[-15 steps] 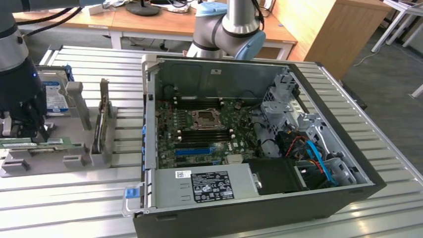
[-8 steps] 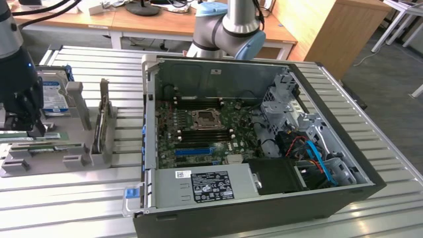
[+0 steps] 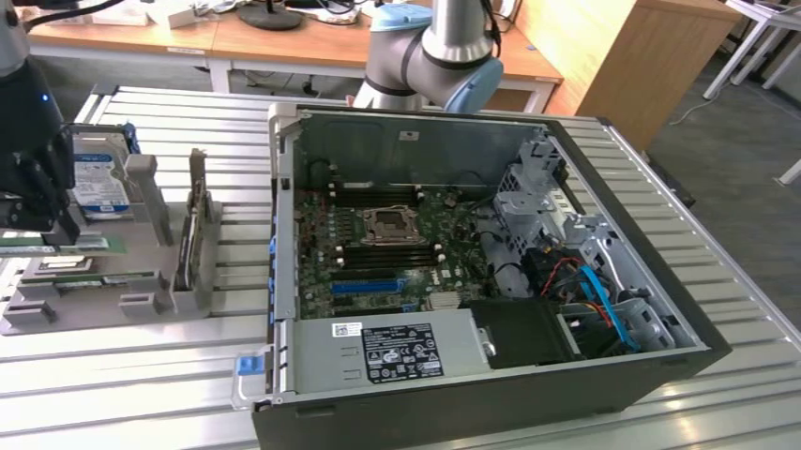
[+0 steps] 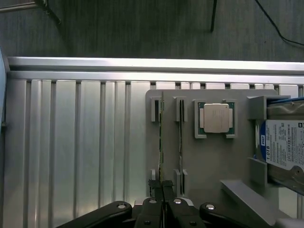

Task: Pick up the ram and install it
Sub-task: 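Pick up the ram and move it above insertion slot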

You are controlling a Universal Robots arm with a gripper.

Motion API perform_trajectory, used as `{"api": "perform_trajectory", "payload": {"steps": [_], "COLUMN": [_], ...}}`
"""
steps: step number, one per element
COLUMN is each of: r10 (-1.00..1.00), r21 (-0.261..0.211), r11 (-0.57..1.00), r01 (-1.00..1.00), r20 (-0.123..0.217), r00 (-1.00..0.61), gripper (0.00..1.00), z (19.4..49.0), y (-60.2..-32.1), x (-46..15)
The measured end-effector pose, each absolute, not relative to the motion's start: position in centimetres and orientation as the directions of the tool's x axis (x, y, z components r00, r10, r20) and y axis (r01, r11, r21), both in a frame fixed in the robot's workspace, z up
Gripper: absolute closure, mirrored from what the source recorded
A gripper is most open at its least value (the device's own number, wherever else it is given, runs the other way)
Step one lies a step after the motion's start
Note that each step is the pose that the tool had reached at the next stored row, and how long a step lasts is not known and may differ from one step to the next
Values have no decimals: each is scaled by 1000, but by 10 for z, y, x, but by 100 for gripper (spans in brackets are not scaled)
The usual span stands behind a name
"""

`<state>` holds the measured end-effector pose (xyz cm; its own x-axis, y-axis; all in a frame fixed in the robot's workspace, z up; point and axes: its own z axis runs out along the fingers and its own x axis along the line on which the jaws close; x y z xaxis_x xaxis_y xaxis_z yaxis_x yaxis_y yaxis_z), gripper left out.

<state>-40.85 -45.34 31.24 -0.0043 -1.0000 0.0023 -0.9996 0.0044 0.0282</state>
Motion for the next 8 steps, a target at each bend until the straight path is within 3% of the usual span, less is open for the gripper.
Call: {"api": "perform_trajectory", "payload": {"steps": [8], "r10": [-1000], "r21": [28], "r11": [4], "r01": [-1000], "r20": [2], "r00": [-4], "gripper": [88], "z": [335], "y": [-453], "x": [-408]}}
